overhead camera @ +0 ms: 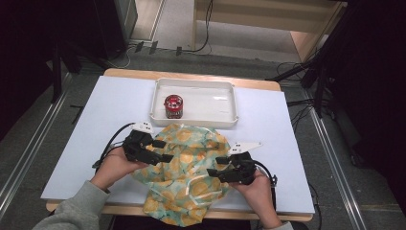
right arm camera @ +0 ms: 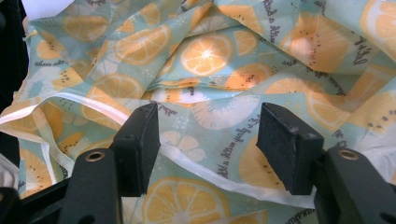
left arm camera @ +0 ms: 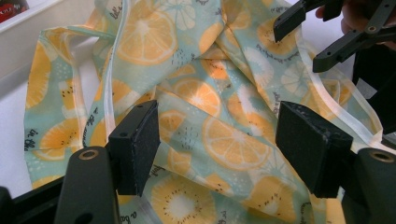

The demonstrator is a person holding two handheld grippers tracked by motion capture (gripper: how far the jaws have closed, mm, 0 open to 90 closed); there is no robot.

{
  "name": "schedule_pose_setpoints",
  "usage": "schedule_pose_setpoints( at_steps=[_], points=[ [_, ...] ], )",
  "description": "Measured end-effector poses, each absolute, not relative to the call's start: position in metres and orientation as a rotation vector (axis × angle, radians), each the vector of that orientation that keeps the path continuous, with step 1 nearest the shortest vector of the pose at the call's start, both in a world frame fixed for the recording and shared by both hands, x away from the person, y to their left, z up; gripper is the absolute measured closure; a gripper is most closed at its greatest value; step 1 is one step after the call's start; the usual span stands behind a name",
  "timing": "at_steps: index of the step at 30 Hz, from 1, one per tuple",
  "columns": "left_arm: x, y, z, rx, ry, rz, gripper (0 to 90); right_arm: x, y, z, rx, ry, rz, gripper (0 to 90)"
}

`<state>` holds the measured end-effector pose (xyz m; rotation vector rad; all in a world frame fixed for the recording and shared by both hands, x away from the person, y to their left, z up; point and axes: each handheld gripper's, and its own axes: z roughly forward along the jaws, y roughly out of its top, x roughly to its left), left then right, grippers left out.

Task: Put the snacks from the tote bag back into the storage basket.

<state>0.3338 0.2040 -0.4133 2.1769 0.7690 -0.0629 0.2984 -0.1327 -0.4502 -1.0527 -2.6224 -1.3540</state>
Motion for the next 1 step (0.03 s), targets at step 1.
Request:
schedule_pose_setpoints(
  at_steps=[1],
  points=[
    [0.3338,0.2044,-0.4131,2.177,0.769,-0.062,30.8,0.2987,-0.1328,-0.4504,-1.054,-2.620,-1.356,40.2]
  ],
)
